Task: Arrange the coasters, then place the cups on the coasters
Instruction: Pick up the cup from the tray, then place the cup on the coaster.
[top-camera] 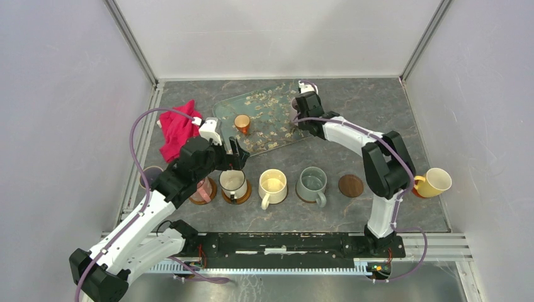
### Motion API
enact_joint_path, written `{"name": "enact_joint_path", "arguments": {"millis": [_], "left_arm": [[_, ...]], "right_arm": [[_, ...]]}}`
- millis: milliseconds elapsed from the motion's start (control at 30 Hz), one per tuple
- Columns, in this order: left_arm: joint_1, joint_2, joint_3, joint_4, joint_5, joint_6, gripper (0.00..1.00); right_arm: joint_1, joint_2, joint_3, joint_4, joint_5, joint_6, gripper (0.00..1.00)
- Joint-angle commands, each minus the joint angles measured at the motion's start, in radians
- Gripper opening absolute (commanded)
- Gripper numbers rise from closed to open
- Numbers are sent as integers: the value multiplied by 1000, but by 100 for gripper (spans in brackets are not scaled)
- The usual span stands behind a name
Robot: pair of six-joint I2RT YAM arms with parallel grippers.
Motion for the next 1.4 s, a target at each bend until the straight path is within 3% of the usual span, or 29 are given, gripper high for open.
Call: {"name": "enact_joint_path", "arguments": {"millis": [0, 600, 933, 1367], "left_arm": [[-5, -1, -2, 36, -16, 39, 100], [-5, 17, -1, 35, -5, 37, 100], [-5, 17, -1, 35, -11, 37, 100], [-5, 29, -1, 31, -23, 36, 100]], "right_arm": [[-5, -162, -55, 146, 60, -8, 0], [-21, -610, -491, 170, 148, 68, 0], [-22, -893, -688, 58, 187, 113, 0], [-21, -1132, -847, -127, 169, 171, 0]]}}
